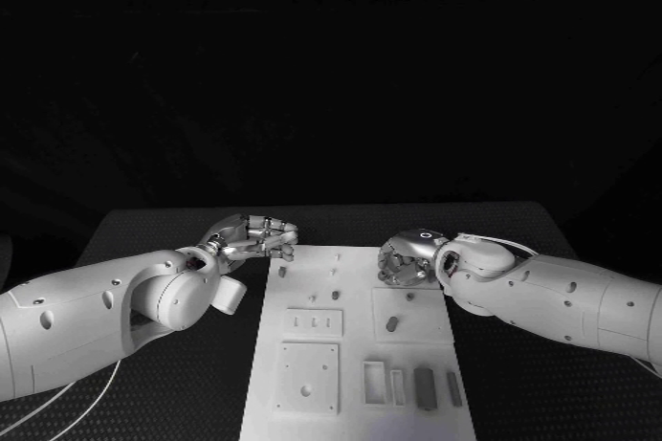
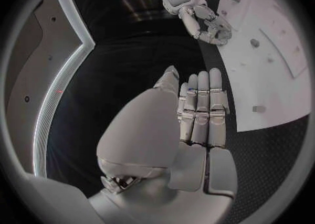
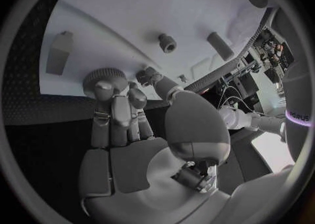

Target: Assemble the parts on the task board

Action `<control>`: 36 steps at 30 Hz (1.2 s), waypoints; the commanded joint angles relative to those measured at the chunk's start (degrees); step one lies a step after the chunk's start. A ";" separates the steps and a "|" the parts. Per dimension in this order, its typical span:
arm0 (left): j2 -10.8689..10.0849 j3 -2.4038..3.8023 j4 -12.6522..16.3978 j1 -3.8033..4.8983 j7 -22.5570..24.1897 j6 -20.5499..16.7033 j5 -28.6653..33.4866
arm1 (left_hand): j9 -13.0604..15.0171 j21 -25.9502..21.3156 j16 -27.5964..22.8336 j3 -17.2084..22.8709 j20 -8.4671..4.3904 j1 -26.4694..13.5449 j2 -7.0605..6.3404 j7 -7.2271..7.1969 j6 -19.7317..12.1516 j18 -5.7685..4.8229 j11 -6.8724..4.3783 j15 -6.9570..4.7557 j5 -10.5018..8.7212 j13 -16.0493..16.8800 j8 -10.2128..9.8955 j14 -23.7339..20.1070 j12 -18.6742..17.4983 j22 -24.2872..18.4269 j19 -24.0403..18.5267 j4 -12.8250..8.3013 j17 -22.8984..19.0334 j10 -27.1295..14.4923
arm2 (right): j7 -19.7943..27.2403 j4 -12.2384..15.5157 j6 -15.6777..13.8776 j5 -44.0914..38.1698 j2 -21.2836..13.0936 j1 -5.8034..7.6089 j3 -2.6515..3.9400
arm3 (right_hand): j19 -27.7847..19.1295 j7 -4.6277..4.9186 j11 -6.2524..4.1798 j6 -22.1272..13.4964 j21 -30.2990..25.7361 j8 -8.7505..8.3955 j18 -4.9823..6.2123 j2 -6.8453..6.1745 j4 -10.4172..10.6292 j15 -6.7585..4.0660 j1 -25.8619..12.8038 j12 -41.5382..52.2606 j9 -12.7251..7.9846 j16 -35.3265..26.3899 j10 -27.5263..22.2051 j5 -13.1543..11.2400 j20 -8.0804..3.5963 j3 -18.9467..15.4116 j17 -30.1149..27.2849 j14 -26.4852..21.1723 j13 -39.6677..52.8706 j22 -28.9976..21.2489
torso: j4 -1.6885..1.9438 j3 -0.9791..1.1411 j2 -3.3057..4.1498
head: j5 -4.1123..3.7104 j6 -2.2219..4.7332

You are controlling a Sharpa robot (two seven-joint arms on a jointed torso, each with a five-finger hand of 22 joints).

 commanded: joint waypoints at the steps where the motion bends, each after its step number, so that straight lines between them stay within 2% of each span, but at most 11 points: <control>1: -0.02 0.07 0.12 0.03 0.53 1.01 -0.24 | -0.06 -0.25 -0.41 -0.37 -0.06 -0.69 0.07 0.21 0.04 0.77 0.25 0.25 0.07 0.01 -0.23 -0.01 -0.40 -0.09 -0.25 0.08 0.10 0.02 | 0.15 -0.01 1.08 -0.66 0.12 -0.38 -0.25 | -0.03 0.55 -0.03 1.14 0.40 0.50 1.18 0.61 -0.09 0.12 -0.07 0.23 0.21 0.36 0.24 -0.04 -0.31 0.23 0.09 0.44 -0.05 1.18 | -0.01 0.09 0.30 | -0.03 0.03; 7: -0.05 0.10 -0.01 0.03 0.39 1.04 -0.24 | -0.08 -0.28 -0.47 -0.40 -0.05 -0.70 0.05 0.21 0.03 0.77 0.25 0.26 0.07 0.01 -0.26 -0.02 -0.45 -0.09 -0.27 0.07 0.13 0.02 | 0.15 0.15 1.26 -1.03 0.14 -0.41 -0.25 | -0.11 0.25 -0.28 2.46 0.68 1.04 1.18 1.51 -0.44 -0.07 -0.07 0.40 0.53 0.70 0.51 -0.04 -0.35 0.31 0.23 0.67 -0.19 1.16 | 0.01 0.13 0.52 | -0.07 0.14; 16: 0.05 0.12 -0.20 0.03 0.26 1.16 -0.27 | -0.12 -0.33 -0.57 -0.46 -0.04 -0.71 0.02 0.24 -0.02 0.77 0.28 0.28 0.04 0.01 -0.31 -0.03 -0.54 -0.09 -0.28 0.07 0.19 -0.01 | 0.08 0.01 1.34 -1.83 0.46 -0.86 -0.25 | -0.25 -0.24 -0.73 3.91 0.90 1.64 1.18 1.58 -0.71 -0.46 0.16 0.48 1.01 0.99 0.88 -0.04 -0.41 0.29 0.26 0.83 -0.42 1.11 | 0.03 0.15 0.75 | -0.07 0.12; 22: 0.05 0.12 -0.26 0.03 0.12 1.20 -0.27 | -0.17 -0.38 -0.67 -0.54 -0.03 -0.76 -0.02 0.28 -0.09 0.76 0.31 0.30 -0.01 0.01 -0.38 -0.05 -0.64 -0.09 -0.29 0.07 0.26 -0.05 | -0.32 0.12 0.48 -2.37 0.59 -1.05 -0.25 | -0.33 -0.10 -0.63 3.15 0.98 1.01 1.18 0.13 -0.60 -0.44 -0.07 0.39 0.90 1.01 1.00 -0.04 -0.41 0.02 -0.15 0.66 -0.64 1.04 | 0.03 0.17 0.86 | 0.00 0.15; 28: 0.01 0.12 -0.23 0.03 0.02 1.26 -0.27 | -0.22 -0.42 -0.76 -0.60 -0.01 -0.78 -0.04 0.31 -0.15 0.76 0.35 0.31 -0.03 0.01 -0.44 -0.06 -0.74 -0.09 -0.31 0.07 0.32 -0.10 | -0.99 0.27 -0.27 -3.14 0.76 -1.09 -0.26 | -0.34 0.45 -0.12 1.69 0.97 -0.03 1.18 -1.65 -0.10 0.00 -0.93 0.29 0.58 1.03 0.86 -0.03 -0.34 -0.13 -0.58 0.43 -0.81 0.93 | 0.05 0.18 0.97 | 0.01 0.25; 36: -0.07 0.12 -0.49 0.03 -0.16 1.35 -0.27 | -0.27 -0.49 -0.89 -0.70 0.01 -0.79 -0.13 0.35 -0.22 0.76 0.39 0.34 -0.06 0.00 -0.51 -0.09 -0.86 -0.09 -0.34 0.06 0.39 -0.17 | -0.91 0.61 -0.36 -3.16 0.84 -1.17 -0.26 | -0.28 0.77 0.20 1.05 0.95 -0.53 1.18 -2.95 0.56 0.32 -1.60 0.30 0.45 1.09 0.66 -0.03 -0.31 0.06 -0.83 0.27 -0.87 0.87 | 0.06 0.19 1.07 | -0.07 0.47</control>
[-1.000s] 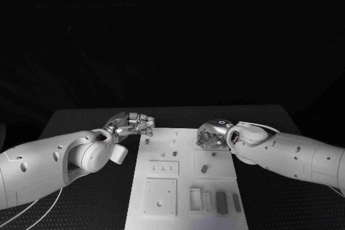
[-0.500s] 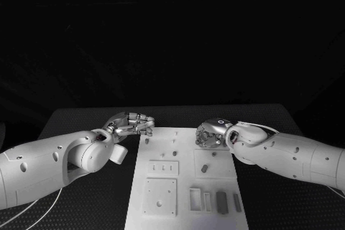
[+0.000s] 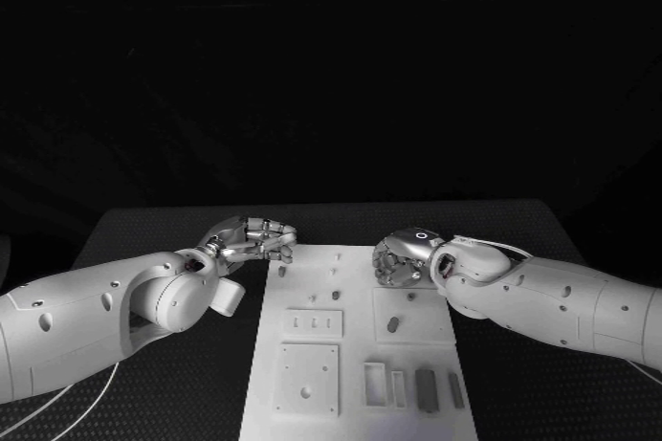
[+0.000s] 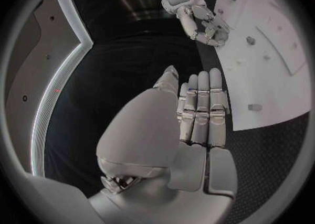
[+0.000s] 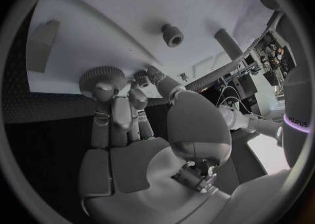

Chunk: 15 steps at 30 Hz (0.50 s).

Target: Assemble the parts on the task board

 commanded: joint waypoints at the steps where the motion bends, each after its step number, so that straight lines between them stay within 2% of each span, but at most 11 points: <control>1: 0.00 0.05 -0.12 0.03 0.15 1.23 -0.23 | -0.06 -0.27 -0.24 -0.42 0.01 -0.56 0.10 0.35 -0.23 0.92 0.40 0.34 -0.07 0.01 -0.19 -0.09 -0.30 -0.08 -0.34 0.08 0.06 -0.17 | -0.70 0.10 3.24 -1.25 0.11 -0.89 -0.58 | 0.06 0.38 0.55 0.10 0.21 0.43 1.22 -0.72 0.42 0.30 0.10 0.11 -0.75 0.26 -0.13 -0.07 -0.24 0.08 -0.03 -0.12 -0.09 0.87 | 0.01 0.02 0.09 | -0.05 0.09; 8: 0.00 0.06 -0.18 0.04 0.11 1.23 -0.25 | -0.10 -0.34 -0.38 -0.56 0.05 -0.56 -0.03 0.39 -0.26 0.91 0.43 0.38 -0.11 0.02 -0.24 -0.11 -0.42 -0.08 -0.36 0.09 0.16 -0.19 | -0.75 0.00 3.54 -1.58 0.14 -0.89 -0.58 | 0.20 0.30 0.50 0.56 0.31 0.63 1.23 -0.44 0.59 0.28 0.30 0.27 -0.60 0.57 -0.03 -0.07 -0.33 0.43 0.41 0.25 -0.09 0.89 | 0.02 0.01 0.16 | 0.08 0.00; 12: -0.01 0.06 -0.20 0.04 0.05 1.24 -0.25 | -0.11 -0.36 -0.43 -0.58 0.06 -0.62 0.01 0.40 -0.26 0.91 0.45 0.39 -0.11 0.02 -0.25 -0.11 -0.46 -0.07 -0.35 0.12 0.20 -0.19 | -0.93 -0.13 3.57 -2.01 0.08 -0.89 -0.58 | 0.28 0.06 0.27 1.29 0.47 0.97 1.23 0.80 -0.06 0.08 1.11 0.48 -0.35 0.86 0.18 -0.08 -0.48 0.81 0.62 0.52 -0.11 0.96 | -0.03 0.03 0.20 | 0.00 0.02; 15: -0.07 0.06 -0.20 0.04 0.03 1.25 -0.25 | -0.12 -0.37 -0.45 -0.59 0.06 -0.63 0.02 0.40 -0.26 0.91 0.45 0.39 -0.11 0.03 -0.26 -0.11 -0.47 -0.07 -0.35 0.13 0.21 -0.18 | -1.01 -0.20 3.59 -2.25 -0.02 -0.90 -0.58 | 0.30 0.00 0.21 1.42 0.54 1.01 1.23 1.28 -0.48 0.02 1.40 0.55 -0.29 0.98 0.27 -0.08 -0.52 0.86 0.75 0.65 -0.13 0.99 | -0.03 0.06 0.21 | -0.04 0.02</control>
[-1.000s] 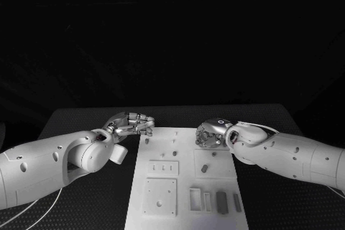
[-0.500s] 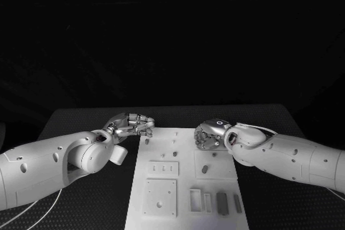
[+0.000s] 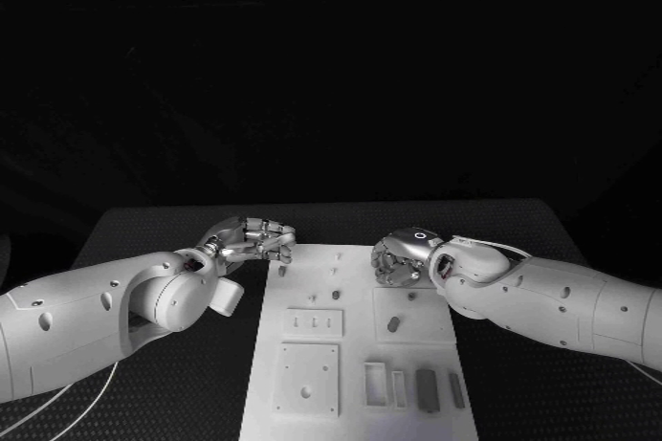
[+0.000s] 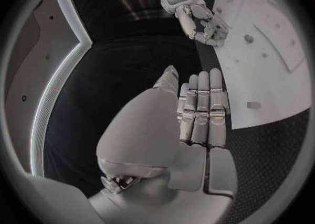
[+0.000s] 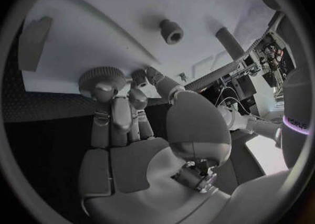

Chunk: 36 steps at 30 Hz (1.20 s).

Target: Assemble the parts on the task board

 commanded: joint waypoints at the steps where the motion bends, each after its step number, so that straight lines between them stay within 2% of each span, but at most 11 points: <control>1: -0.04 0.05 0.07 0.03 0.21 0.96 -0.23 | -0.06 -0.37 -0.23 -0.46 0.06 -0.64 0.03 0.20 -0.05 0.88 0.25 0.39 -0.11 0.03 -0.26 -0.11 -0.38 -0.07 -0.35 0.00 0.06 0.02 | -1.04 -0.34 3.87 -1.62 -0.10 -0.90 -0.63 | 0.06 0.47 0.00 0.98 0.25 0.20 1.28 0.64 -0.58 -0.08 0.30 0.33 -0.04 0.43 0.48 -0.08 -0.30 0.08 0.21 0.40 -0.07 1.00 | -0.05 0.03 0.05 | -0.07 0.02; 13: -0.20 0.05 -0.04 0.03 0.17 0.96 -0.23 | -0.08 -0.41 -0.31 -0.49 0.06 -0.65 0.05 0.19 -0.03 0.90 0.24 0.39 -0.11 0.04 -0.26 -0.10 -0.43 -0.06 -0.34 -0.03 0.13 0.04 | -1.18 0.21 3.91 -2.03 -0.47 -0.95 -0.63 | 0.15 0.32 -0.14 1.32 0.44 0.31 1.28 0.92 -1.01 -0.20 0.82 1.06 0.11 0.73 1.19 -0.08 -0.40 0.05 0.54 0.76 0.32 1.04 | -0.07 0.08 0.13 | -0.07 -0.02; 27: -0.42 0.05 0.08 0.04 0.12 0.96 -0.23 | -0.10 -0.44 -0.38 -0.52 0.06 -0.62 0.05 0.19 -0.02 0.91 0.24 0.39 -0.11 0.06 -0.27 -0.08 -0.48 -0.05 -0.34 -0.05 0.20 0.07 | -1.77 1.00 3.25 -2.70 -1.17 -1.04 -0.63 | 0.16 0.55 0.06 0.54 0.50 -0.30 1.28 -0.74 -0.81 -0.07 0.47 0.82 0.00 0.78 0.98 -0.07 -0.39 -0.36 0.19 0.64 0.01 0.95 | -0.05 0.07 0.20 | -0.18 0.08; 36: -0.56 0.05 0.09 0.04 0.11 0.91 -0.23 | -0.11 -0.46 -0.42 -0.54 0.06 -0.59 0.04 0.18 -0.01 0.92 0.24 0.39 -0.11 0.07 -0.28 -0.06 -0.51 -0.05 -0.33 -0.05 0.25 0.08 | -1.78 1.18 3.07 -2.88 -1.38 -1.04 -0.63 | 0.18 0.59 0.10 0.59 0.48 -0.32 1.28 -0.63 -0.77 -0.01 0.63 0.65 0.02 0.77 0.84 -0.07 -0.40 -0.18 0.04 0.58 -0.15 0.92 | -0.02 0.05 0.25 | -0.32 0.19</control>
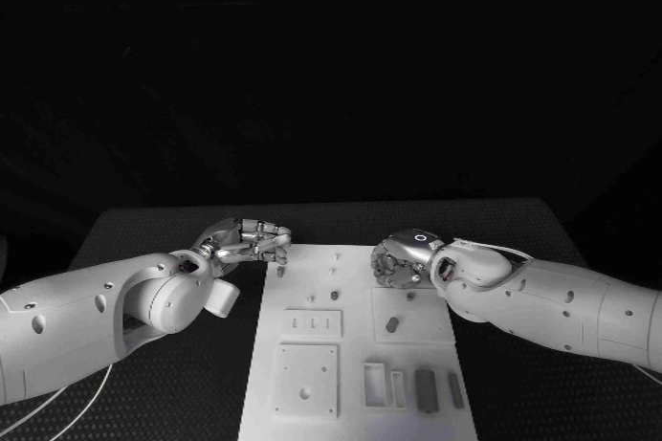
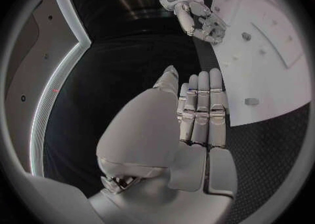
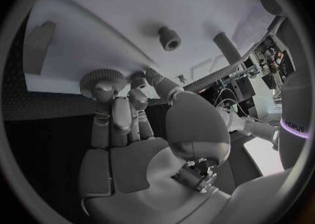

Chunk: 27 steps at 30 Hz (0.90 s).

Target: Assemble the parts on the task board

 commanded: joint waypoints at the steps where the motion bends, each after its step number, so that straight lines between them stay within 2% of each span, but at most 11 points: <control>1: -0.02 0.05 0.12 0.03 0.32 0.83 -0.20 | -0.07 -0.24 -0.21 -0.38 0.06 -0.59 0.04 0.18 -0.01 0.80 0.24 0.39 -0.11 0.08 -0.28 -0.06 -0.29 -0.04 -0.32 0.11 0.06 0.09 | -1.46 -0.38 4.02 -1.31 -0.19 -0.86 -0.64 | -0.12 0.71 0.40 0.47 0.27 -0.13 1.31 -0.18 0.10 0.12 0.01 -0.13 0.07 0.33 -0.01 -0.07 -0.33 -0.08 -0.11 0.03 -0.08 0.92 | 0.02 -0.01 0.01 | -0.07 0.06; 6: -0.06 0.05 0.07 0.03 0.32 0.79 -0.20 | -0.08 -0.25 -0.23 -0.39 0.06 -0.59 0.04 0.18 0.00 0.80 0.24 0.39 -0.11 0.08 -0.28 -0.05 -0.30 -0.04 -0.32 0.11 0.08 0.10 | -1.40 -0.33 3.90 -1.31 -0.17 -0.86 -0.64 | -0.13 0.68 0.38 0.65 0.26 -0.05 1.31 0.08 0.06 0.12 0.17 -0.06 0.13 0.35 0.06 -0.07 -0.34 0.04 -0.08 0.07 -0.06 0.91 | 0.02 0.01 0.05 | -0.10 0.18; 10: -0.07 0.05 0.06 0.03 0.27 0.76 -0.20 | -0.08 -0.26 -0.25 -0.40 0.06 -0.58 0.04 0.18 0.01 0.80 0.24 0.39 -0.11 0.09 -0.28 -0.05 -0.31 -0.04 -0.31 0.11 0.10 0.11 | -1.49 -0.51 3.71 -1.62 -0.20 -0.86 -0.64 | -0.23 0.55 0.26 0.99 0.27 0.07 1.31 1.25 -0.24 0.02 1.18 -0.01 0.26 0.42 0.09 -0.08 -0.41 0.39 -0.14 0.05 -0.09 0.93 | 0.09 -0.02 0.06 | -0.13 0.10; 14: -0.10 0.05 0.00 0.03 0.23 0.72 -0.20 | -0.08 -0.27 -0.27 -0.40 0.06 -0.57 0.05 0.18 0.02 0.80 0.24 0.39 -0.11 0.09 -0.28 -0.04 -0.32 -0.04 -0.31 0.11 0.12 0.12 | -1.78 -0.63 3.47 -2.24 -0.35 -0.86 -0.64 | -0.53 0.35 0.04 1.44 0.31 0.25 1.31 2.62 -0.32 -0.18 3.76 0.20 0.45 0.53 0.23 -0.07 -0.53 1.28 -0.19 0.01 -0.02 1.01 | 0.09 0.00 0.08 | -0.12 0.10; 15: -0.11 0.05 -0.01 0.03 0.21 0.69 -0.20 | -0.08 -0.27 -0.27 -0.40 0.06 -0.56 0.05 0.18 0.02 0.80 0.23 0.39 -0.11 0.09 -0.28 -0.04 -0.32 -0.04 -0.31 0.11 0.12 0.12 | -1.85 -0.63 3.46 -2.48 -0.36 -0.86 -0.64 | -0.59 0.36 0.03 1.62 0.21 0.22 1.31 2.27 0.04 -0.17 4.82 0.21 0.46 0.51 0.30 -0.07 -0.39 2.96 -0.29 -0.03 -0.06 0.93 | 0.09 0.00 0.08 | -0.12 0.10; 18: -0.14 0.05 -0.03 0.04 0.19 0.64 -0.20 | -0.09 -0.28 -0.29 -0.39 0.06 -0.54 0.06 0.17 0.03 0.81 0.23 0.39 -0.11 0.10 -0.27 -0.03 -0.33 -0.03 -0.30 0.10 0.14 0.14 | -2.07 -0.41 3.15 -3.13 -0.52 -0.86 -0.64 | -0.51 0.20 -0.05 2.36 0.34 0.47 1.31 2.52 -0.20 -0.23 4.89 0.28 0.63 0.63 0.45 -0.05 -0.18 4.34 -0.31 0.04 -0.11 0.98 | 0.04 -0.02 0.06 | -0.16 0.11; 27: -0.06 0.05 -0.25 0.04 0.17 0.52 -0.20 | -0.09 -0.30 -0.35 -0.38 0.06 -0.47 0.10 0.16 0.08 0.81 0.21 0.38 -0.11 0.12 -0.26 -0.01 -0.36 -0.03 -0.29 0.09 0.20 0.19 | -3.10 0.19 1.50 -5.22 -0.77 -0.86 -0.63 | -0.27 -0.53 -0.73 4.69 0.56 1.48 1.31 2.02 0.19 -0.82 3.17 0.29 1.35 0.80 0.83 -0.06 -0.06 5.17 -0.41 0.24 -0.32 0.92 | 0.02 -0.04 0.07 | -0.19 0.16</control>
